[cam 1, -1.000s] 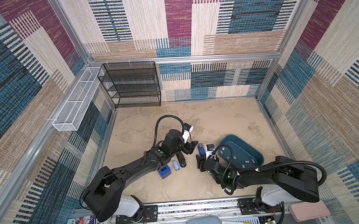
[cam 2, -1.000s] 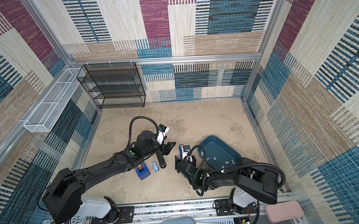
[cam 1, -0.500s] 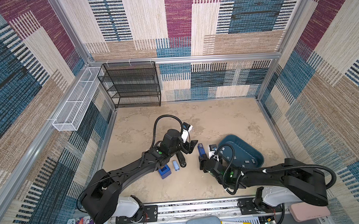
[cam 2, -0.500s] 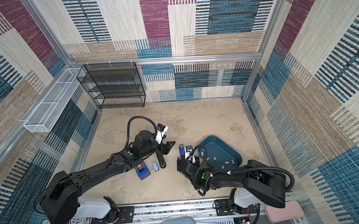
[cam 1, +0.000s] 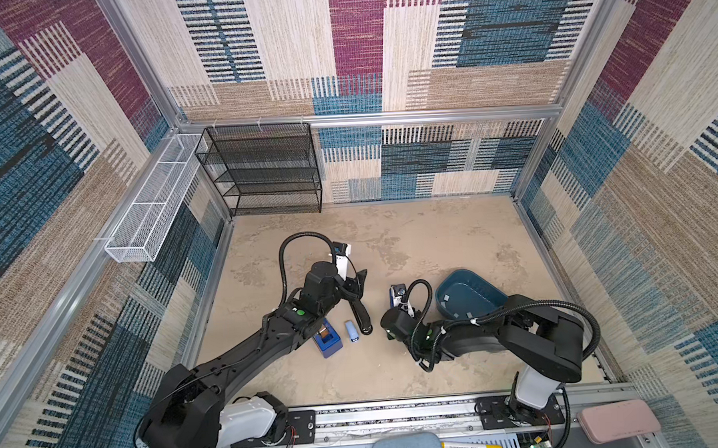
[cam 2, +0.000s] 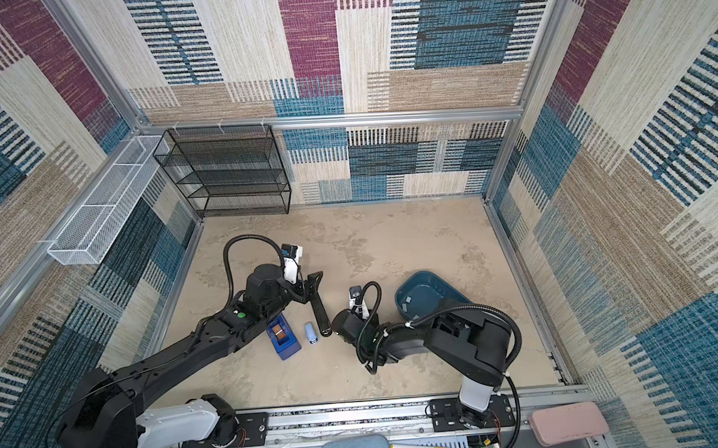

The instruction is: Load the staples into the stapler

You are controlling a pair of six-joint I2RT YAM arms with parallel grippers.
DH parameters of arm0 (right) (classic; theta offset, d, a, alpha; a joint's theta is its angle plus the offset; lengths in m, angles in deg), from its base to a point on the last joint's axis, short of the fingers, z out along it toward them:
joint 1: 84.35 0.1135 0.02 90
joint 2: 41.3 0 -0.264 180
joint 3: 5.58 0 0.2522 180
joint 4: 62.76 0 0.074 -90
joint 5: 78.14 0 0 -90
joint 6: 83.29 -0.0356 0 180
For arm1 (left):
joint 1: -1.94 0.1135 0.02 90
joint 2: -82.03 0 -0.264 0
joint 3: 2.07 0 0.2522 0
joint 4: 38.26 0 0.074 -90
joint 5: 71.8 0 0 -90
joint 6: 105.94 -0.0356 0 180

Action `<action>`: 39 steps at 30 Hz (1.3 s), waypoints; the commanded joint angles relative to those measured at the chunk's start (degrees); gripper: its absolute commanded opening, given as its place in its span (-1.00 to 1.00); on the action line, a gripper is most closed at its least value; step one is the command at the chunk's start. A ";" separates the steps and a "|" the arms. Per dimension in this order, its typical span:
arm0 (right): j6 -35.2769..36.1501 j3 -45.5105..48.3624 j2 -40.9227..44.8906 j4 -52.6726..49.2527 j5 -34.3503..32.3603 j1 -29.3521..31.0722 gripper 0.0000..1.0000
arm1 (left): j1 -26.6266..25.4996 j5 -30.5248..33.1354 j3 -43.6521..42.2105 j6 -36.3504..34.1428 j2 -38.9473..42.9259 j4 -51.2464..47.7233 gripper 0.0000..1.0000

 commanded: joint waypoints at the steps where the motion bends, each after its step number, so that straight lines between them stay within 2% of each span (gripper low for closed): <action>1: 0.40 -3.59 -2.60 -0.89 2.05 -0.14 -0.19 | 1.39 10.48 -2.07 4.04 3.45 -0.99 0.59; 7: 0.66 -8.67 -6.00 -2.28 3.67 -0.15 -0.20 | 1.96 11.94 -4.28 3.33 8.09 -0.44 0.64; 11: 0.30 -9.52 -5.22 -4.07 3.64 -0.16 0.09 | 2.29 12.03 -3.99 3.11 7.96 -0.89 0.64; 15: -0.99 -9.00 0.79 -8.48 1.73 -0.17 0.26 | 2.54 16.22 -3.20 4.29 8.37 -3.16 0.69; 19: -3.29 -8.60 10.29 -17.11 -3.07 -0.62 0.41 | 3.09 24.15 -3.61 6.82 10.99 -6.50 0.91; 21: -4.10 -9.71 14.52 -23.10 -3.47 -3.14 0.47 | 3.44 25.34 -4.51 7.19 12.56 -6.43 0.98; 23: -4.55 -10.93 18.98 -28.60 -1.16 -8.21 0.48 | 3.67 25.15 -5.23 6.96 13.87 -5.90 0.98; 26: -2.64 -10.55 26.26 -32.82 3.80 -20.16 0.48 | 3.72 24.84 -5.90 6.21 15.26 -5.49 0.98; 30: 2.65 -8.55 33.91 -35.12 15.98 -42.07 0.41 | 3.72 24.36 -6.50 5.61 15.76 -4.62 0.98; 32: 5.41 -7.83 35.23 -36.32 19.41 -50.85 0.38 | 3.71 23.35 -6.48 5.39 15.50 -4.33 0.98; 36: 8.77 -5.23 34.46 -35.46 21.77 -62.10 0.39 | 3.71 22.44 -6.02 4.84 14.66 -4.22 0.98; 39: 8.47 -2.70 32.41 -32.62 24.94 -68.41 0.33 | 3.72 21.81 -5.65 4.65 14.37 -4.57 0.97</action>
